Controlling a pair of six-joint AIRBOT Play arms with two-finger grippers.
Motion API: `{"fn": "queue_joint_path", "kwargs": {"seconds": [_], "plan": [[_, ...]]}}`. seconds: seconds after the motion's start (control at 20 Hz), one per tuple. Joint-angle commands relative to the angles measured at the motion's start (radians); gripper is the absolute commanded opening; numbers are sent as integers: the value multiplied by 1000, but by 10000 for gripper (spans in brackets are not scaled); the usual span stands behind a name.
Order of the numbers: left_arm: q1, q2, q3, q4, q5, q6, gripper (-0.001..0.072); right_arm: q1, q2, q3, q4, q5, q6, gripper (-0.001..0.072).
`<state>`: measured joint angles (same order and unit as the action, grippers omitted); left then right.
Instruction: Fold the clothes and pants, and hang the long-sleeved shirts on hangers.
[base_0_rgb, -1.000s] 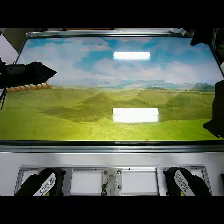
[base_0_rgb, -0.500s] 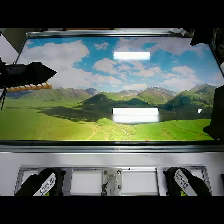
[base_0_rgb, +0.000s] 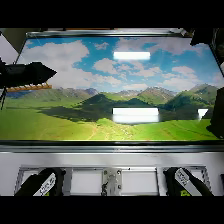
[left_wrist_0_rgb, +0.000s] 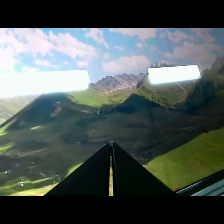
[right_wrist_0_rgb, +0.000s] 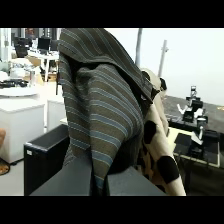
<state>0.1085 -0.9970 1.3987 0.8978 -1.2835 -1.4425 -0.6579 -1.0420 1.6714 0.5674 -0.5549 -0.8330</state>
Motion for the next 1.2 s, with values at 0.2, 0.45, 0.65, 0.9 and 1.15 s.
{"fn": "queue_joint_path", "kwargs": {"seconds": [0.2,0.45,0.65,0.9,1.15], "plan": [[-1,1,-1,0,-3,-1,10,-9,-154,186,6,35,58,10],[-1,1,-1,0,-67,-1,9,-26,-213,209,32,9,63,10],[-1,0,-1,1,-98,-1,9,-89,-225,209,90,10,77,10],[-1,0,-1,0,-94,-2,9,-156,-226,209,153,-11,107,10],[-1,0,-1,0,-85,-2,9,-157,-212,209,152,-200,103,10]]}}
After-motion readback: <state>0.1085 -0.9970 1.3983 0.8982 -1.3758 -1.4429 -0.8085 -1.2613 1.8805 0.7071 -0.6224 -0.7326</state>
